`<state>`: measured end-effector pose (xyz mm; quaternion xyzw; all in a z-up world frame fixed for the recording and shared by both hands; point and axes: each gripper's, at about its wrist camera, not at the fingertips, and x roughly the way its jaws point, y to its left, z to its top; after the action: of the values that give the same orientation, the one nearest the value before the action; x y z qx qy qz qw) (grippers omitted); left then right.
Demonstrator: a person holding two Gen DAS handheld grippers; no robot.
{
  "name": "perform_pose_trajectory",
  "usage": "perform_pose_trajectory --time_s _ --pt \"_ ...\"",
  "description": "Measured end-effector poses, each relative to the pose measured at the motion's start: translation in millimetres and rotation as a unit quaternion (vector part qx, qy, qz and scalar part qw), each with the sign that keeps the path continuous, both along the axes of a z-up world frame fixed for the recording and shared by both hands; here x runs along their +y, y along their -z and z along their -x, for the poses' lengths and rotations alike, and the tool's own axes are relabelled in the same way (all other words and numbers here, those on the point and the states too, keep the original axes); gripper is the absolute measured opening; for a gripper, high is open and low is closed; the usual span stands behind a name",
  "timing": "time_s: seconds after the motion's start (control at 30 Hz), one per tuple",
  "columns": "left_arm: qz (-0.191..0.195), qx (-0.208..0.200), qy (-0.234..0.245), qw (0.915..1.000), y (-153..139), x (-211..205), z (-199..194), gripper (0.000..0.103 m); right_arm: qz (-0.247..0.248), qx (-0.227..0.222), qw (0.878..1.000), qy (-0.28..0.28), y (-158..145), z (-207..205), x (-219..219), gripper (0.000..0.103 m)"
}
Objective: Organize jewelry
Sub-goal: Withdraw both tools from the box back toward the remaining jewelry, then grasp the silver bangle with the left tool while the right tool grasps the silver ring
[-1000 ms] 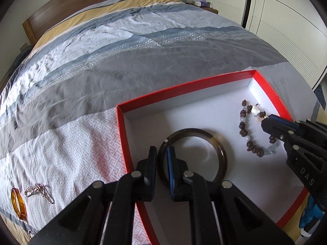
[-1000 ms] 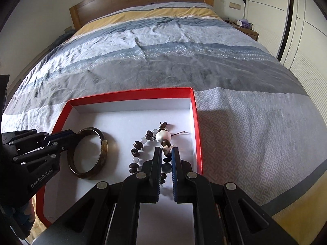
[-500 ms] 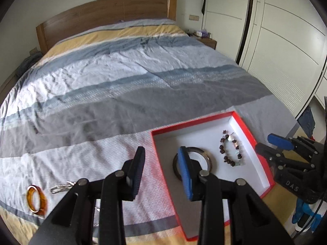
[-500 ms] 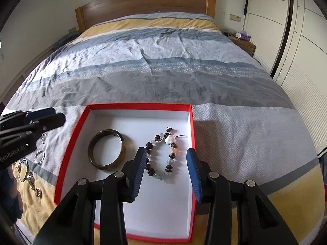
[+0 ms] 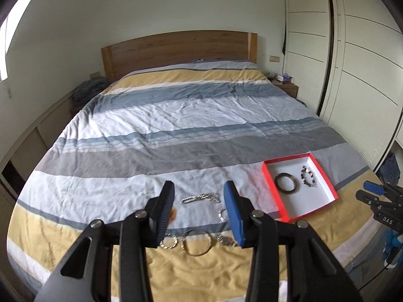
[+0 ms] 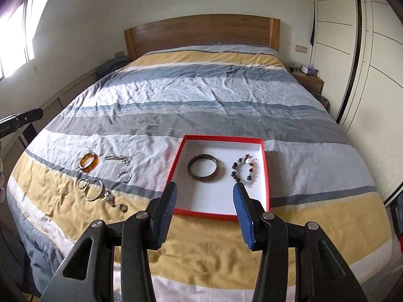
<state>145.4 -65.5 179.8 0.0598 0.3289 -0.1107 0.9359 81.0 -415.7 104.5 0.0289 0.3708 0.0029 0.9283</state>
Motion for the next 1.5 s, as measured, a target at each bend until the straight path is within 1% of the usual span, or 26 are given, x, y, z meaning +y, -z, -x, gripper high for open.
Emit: perform_pose_trajectory --time_s 0.07,0.13,0.23,0.33,0.5,0.73,1.03,1.3,1.5 --pt "-0.003 -0.003 -0.021 0.9998 0 26 17 0.047 -0.005 -0.001 1.0 -0.01 -1 14 13 0.047" --pt "-0.006 -0.003 -0.036 0.9993 2 46 30 0.047 -0.007 -0.001 1.0 -0.02 -2 25 27 0.047" --pt "0.0 0.003 -0.052 0.9986 8 71 47 0.047 -0.01 -0.001 0.999 -0.032 -2 38 45 0.047" --pt "0.003 0.012 -0.059 0.9982 17 86 57 0.047 -0.008 -0.001 0.999 -0.045 -3 43 61 0.047" --pt "0.011 0.035 -0.064 0.9973 36 99 61 0.047 -0.01 0.002 0.998 -0.068 -1 44 83 0.047" --pt "0.02 0.082 -0.068 0.9941 78 92 45 0.047 -0.011 0.03 0.994 -0.102 23 27 106 0.047" --pt "0.036 0.139 -0.065 0.9875 136 70 10 0.047 -0.028 0.081 0.987 -0.138 72 -12 124 0.045" --pt "0.045 0.188 -0.065 0.9789 184 56 -20 0.047 -0.037 0.122 0.977 -0.171 114 -49 139 0.044" --pt "0.065 0.217 -0.075 0.971 210 55 -41 0.047 -0.034 0.144 0.97 -0.194 140 -72 150 0.042"
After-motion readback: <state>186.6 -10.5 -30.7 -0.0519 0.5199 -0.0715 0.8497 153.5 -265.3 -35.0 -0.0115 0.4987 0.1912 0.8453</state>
